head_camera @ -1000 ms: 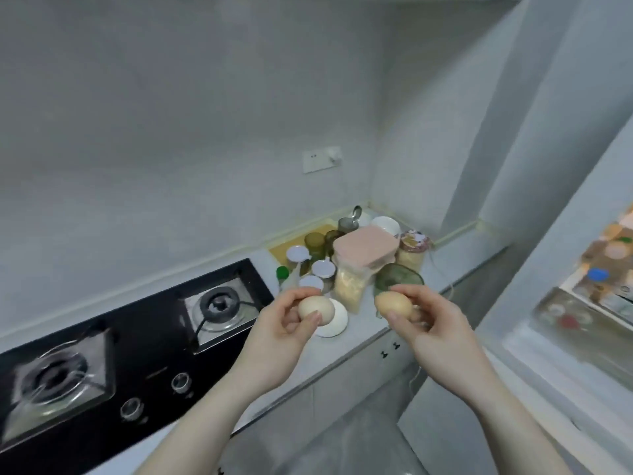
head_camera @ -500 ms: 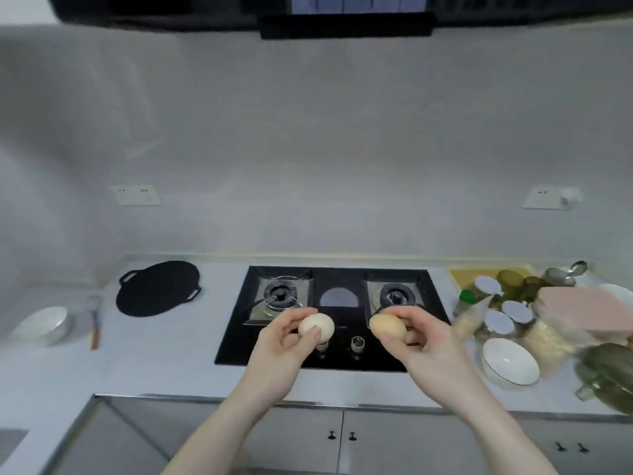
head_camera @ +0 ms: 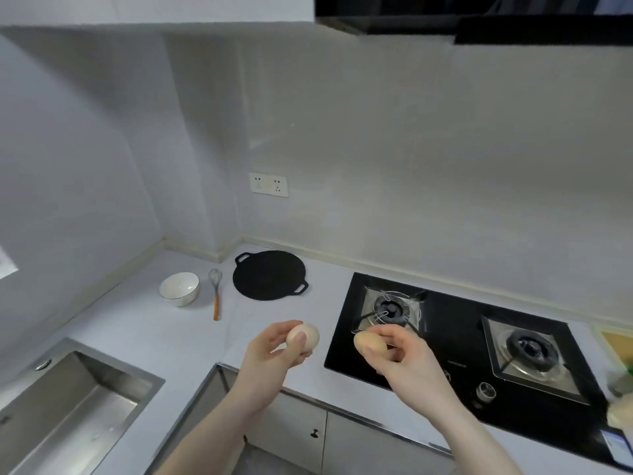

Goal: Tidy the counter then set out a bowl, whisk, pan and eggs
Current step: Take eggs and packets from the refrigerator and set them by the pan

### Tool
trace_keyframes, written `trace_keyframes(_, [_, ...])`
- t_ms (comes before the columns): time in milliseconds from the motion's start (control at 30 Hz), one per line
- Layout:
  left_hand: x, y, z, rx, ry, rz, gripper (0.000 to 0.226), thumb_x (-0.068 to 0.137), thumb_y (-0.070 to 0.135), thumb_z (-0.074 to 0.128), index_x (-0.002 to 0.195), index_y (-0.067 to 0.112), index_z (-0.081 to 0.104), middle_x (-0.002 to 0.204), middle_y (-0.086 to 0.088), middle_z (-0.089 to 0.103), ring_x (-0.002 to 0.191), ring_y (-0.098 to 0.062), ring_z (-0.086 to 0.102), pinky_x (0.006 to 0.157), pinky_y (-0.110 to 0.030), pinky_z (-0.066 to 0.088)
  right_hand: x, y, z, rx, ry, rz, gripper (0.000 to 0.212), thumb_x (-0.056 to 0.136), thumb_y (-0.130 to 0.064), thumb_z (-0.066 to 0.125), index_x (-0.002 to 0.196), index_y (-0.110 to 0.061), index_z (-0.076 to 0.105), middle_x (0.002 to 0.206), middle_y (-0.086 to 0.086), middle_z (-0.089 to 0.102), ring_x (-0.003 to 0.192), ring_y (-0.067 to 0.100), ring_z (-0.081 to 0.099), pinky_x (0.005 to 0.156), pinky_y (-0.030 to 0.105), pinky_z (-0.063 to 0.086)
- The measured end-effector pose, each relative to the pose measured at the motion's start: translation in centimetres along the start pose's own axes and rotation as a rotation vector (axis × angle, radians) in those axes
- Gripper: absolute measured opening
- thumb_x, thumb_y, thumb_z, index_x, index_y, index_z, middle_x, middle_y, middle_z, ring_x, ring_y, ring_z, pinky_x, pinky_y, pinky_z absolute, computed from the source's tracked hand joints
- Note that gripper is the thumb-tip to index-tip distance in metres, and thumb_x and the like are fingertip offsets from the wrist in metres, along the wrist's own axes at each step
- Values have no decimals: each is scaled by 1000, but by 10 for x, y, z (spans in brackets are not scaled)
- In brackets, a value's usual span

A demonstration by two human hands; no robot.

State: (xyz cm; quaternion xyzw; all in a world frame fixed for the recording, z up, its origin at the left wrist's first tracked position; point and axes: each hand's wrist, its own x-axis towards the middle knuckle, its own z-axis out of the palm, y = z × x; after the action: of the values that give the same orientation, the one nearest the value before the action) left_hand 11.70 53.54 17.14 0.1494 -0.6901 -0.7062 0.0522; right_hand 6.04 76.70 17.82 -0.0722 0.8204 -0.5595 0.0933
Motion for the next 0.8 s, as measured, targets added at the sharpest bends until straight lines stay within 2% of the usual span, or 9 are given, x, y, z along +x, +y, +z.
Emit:
trace_keyframes(267, [58, -22, -43, -16, 121, -59, 22, 95, 21, 70, 116, 20, 68, 116, -2, 71, 93, -21, 76, 95, -38, 57, 82, -4, 44, -50, -101, 15, 27, 83, -34, 80, 107, -39, 69, 102, -17, 73, 82, 1, 68, 85, 32, 59])
trace_keyframes(400, [88, -31, -64, 22, 204, -98, 37, 79, 39, 75, 113, 25, 69, 112, 4, 73, 90, -19, 76, 97, -44, 56, 132, 5, 69, -87, -162, 16, 27, 81, -35, 81, 105, -39, 69, 102, -17, 73, 80, 4, 69, 84, 35, 60])
trace_keyframes(567, [128, -48, -92, 75, 266, -149, 38, 78, 46, 76, 112, 30, 68, 109, 10, 73, 91, -14, 74, 96, -45, 56, 185, 13, 103, -117, -263, 51, 25, 82, -35, 80, 104, -37, 69, 105, -16, 71, 82, 6, 71, 76, 22, 54])
trace_keyframes(667, [154, -69, -110, 111, 297, -206, 38, 82, 44, 76, 115, 29, 64, 114, 9, 69, 93, -14, 73, 91, -39, 58, 212, 26, 136, -129, -307, 103, 25, 80, -36, 81, 102, -35, 69, 105, -14, 71, 87, 11, 71, 82, 29, 59])
trace_keyframes(800, [198, -91, -139, 188, 324, -244, 37, 86, 35, 75, 119, 25, 60, 114, 9, 66, 91, -10, 70, 71, -20, 51, 246, 42, 189, -163, -351, 161, 27, 78, -35, 80, 102, -34, 68, 108, -11, 70, 92, 12, 70, 87, 33, 59])
